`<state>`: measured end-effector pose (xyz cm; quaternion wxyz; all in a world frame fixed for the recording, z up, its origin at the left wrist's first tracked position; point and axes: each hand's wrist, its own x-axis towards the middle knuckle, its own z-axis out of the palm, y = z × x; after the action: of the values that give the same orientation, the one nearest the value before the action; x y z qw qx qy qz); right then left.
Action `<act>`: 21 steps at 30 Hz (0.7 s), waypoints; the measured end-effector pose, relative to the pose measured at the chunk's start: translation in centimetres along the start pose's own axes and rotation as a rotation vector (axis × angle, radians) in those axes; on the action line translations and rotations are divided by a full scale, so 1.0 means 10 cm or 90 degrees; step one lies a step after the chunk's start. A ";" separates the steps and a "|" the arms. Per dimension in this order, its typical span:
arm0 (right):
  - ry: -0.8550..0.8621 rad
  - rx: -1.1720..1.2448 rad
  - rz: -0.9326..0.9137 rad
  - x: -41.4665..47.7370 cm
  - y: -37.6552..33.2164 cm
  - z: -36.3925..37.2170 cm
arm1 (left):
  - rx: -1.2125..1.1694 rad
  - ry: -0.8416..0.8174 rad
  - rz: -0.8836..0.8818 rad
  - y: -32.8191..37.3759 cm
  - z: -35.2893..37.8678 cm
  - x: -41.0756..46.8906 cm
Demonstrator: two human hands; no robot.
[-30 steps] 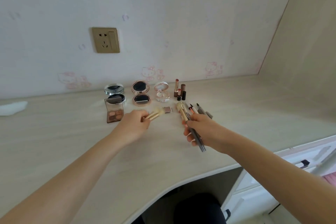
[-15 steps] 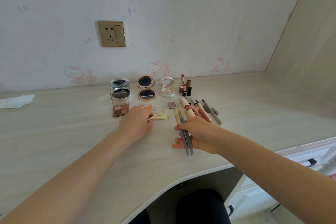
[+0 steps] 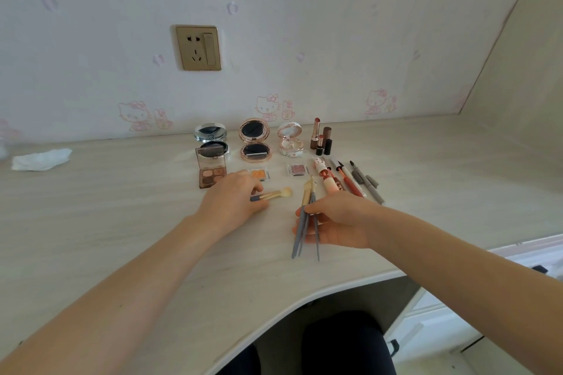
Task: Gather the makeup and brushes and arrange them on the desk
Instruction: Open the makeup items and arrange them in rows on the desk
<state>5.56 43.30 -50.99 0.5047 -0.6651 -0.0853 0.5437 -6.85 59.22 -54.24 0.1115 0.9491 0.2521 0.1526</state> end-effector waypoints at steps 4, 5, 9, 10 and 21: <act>-0.008 0.044 0.037 0.02 0.00 0.05 | -0.055 0.007 -0.028 -0.05 0.00 -0.04; -0.007 0.048 0.044 0.01 0.00 0.07 | -0.072 0.009 -0.034 -0.08 0.00 -0.06; -0.025 0.079 0.066 -0.03 0.02 0.16 | -0.141 0.028 -0.012 -0.16 0.00 -0.12; -0.033 0.092 0.072 -0.04 0.02 0.17 | -0.161 0.031 -0.004 -0.16 -0.01 -0.14; -0.110 0.085 0.037 -0.11 -0.12 0.27 | -0.137 -0.071 0.097 -0.05 -0.12 -0.34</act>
<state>3.45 44.68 -49.14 0.5228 -0.5827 -0.0728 0.6180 -10.30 58.04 -54.03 0.2145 0.9551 0.1546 0.1335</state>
